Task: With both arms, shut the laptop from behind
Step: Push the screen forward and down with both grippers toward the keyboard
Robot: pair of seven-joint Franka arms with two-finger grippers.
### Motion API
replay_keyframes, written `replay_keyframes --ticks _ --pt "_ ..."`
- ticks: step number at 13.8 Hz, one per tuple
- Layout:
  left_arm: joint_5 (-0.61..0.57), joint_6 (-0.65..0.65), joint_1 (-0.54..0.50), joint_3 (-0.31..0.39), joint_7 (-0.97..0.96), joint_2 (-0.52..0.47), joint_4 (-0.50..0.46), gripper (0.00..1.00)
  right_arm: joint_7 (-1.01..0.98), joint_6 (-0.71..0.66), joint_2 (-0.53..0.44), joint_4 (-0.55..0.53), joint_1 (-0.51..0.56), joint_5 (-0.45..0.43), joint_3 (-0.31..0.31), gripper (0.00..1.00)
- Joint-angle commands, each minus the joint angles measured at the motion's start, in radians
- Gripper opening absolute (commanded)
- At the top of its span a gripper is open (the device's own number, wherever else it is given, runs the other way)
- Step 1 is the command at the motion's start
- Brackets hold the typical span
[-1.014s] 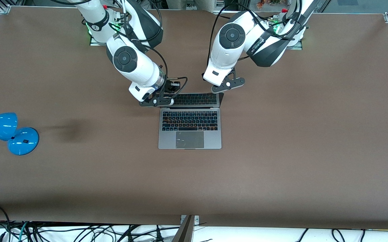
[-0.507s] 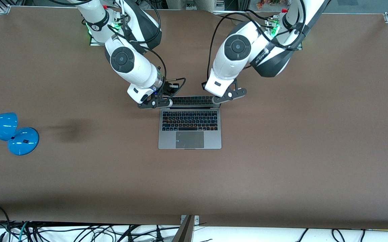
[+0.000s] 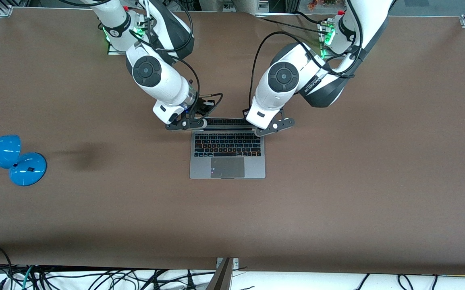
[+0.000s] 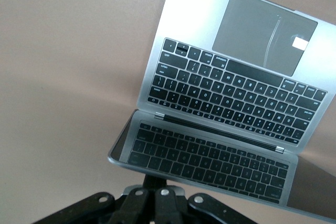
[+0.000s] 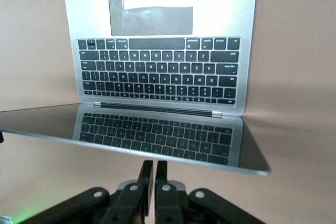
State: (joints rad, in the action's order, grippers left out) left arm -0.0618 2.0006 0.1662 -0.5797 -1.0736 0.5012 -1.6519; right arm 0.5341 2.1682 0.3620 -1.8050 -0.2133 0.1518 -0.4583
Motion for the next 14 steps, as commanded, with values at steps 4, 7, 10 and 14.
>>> replay_keyframes --ticks 4,7,10,14 --pt "-0.032 -0.014 0.012 0.029 0.020 0.092 0.107 0.00 -0.080 0.058 -0.006 -0.020 -0.031 0.002 0.052 0.06" --pt "-0.072 -0.014 0.016 0.034 0.015 0.129 0.136 0.00 -0.103 0.086 0.008 -0.020 -0.063 0.002 0.092 0.06" --pt "-0.072 -0.014 0.018 0.034 0.015 0.148 0.150 0.00 -0.129 0.137 0.038 -0.019 -0.064 0.002 0.096 0.06" --pt "-0.073 -0.014 0.018 0.035 0.015 0.169 0.172 0.00 -0.232 0.157 0.051 -0.017 -0.066 0.002 0.127 0.06"
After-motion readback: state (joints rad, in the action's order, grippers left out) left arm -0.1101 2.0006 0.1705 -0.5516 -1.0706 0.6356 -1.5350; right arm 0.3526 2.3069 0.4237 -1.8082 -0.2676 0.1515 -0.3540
